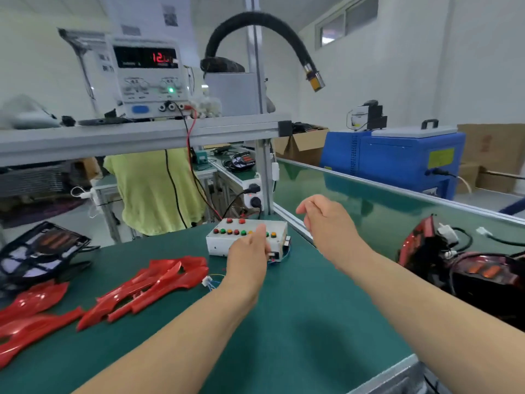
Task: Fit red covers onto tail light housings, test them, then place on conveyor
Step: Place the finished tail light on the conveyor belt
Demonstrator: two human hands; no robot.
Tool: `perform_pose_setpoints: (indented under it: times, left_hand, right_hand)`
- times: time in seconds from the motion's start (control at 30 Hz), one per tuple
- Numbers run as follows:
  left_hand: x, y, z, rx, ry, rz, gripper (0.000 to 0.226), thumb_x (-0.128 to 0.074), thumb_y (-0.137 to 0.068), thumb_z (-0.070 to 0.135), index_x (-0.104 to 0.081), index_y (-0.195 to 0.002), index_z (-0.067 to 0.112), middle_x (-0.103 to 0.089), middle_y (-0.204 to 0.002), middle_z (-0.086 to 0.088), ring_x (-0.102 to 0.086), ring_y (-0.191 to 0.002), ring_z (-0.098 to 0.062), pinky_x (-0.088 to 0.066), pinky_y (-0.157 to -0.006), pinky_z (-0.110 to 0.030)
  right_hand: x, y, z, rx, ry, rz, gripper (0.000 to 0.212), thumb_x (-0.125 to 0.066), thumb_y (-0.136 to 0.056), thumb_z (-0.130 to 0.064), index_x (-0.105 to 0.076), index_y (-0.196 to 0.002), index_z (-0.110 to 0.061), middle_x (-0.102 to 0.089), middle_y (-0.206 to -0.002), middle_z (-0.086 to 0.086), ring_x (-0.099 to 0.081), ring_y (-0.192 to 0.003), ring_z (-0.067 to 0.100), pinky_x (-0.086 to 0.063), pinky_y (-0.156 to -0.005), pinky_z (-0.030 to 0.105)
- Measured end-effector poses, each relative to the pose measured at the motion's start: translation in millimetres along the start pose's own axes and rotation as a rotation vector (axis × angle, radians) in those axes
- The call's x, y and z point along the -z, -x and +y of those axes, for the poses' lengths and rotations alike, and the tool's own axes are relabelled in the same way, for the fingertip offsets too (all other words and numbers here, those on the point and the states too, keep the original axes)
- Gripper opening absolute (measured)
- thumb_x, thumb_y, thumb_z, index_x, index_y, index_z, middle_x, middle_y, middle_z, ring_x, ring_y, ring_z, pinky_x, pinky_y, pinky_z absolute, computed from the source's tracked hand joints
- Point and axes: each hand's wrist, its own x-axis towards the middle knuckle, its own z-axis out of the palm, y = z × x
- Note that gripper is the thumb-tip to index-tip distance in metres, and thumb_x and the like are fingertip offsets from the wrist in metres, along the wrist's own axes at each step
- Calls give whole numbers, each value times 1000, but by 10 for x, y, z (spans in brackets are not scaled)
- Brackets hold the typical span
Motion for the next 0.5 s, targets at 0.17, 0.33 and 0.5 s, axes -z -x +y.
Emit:
perform_pose_setpoints:
  times: [0.17, 0.33, 0.5]
  left_hand:
    - [738, -65, -152, 2, 10, 139, 48, -45, -102, 33, -42, -57, 15, -34, -44, 7, -27, -46, -15, -21, -50, -29]
    - [1322, -56, -351, -53, 36, 213, 41, -45, -105, 30, -54, -68, 13, -55, -47, 10, -51, -42, 1, -40, -42, -11]
    - [1769, -106, -561, -16, 10, 309, 38, -45, -104, 29, -59, -71, 15, -62, -65, 3, -60, -59, -8, -51, -58, -21]
  right_hand:
    - [-807, 33, -269, 94, -23, -133, 36, -38, -100, -10, -58, -73, -24, -51, -62, 0, -37, -47, 6, -30, -49, 25]
    - [-1481, 171, -406, 95, -69, -254, 36, -37, -102, -10, -59, -77, -24, -57, -65, -1, -46, -46, 1, -35, -47, 15]
    - [-2012, 374, -492, 46, -85, -385, 27, -47, -98, -11, -62, -85, -29, -67, -78, -5, -65, -75, 14, -53, -72, 29]
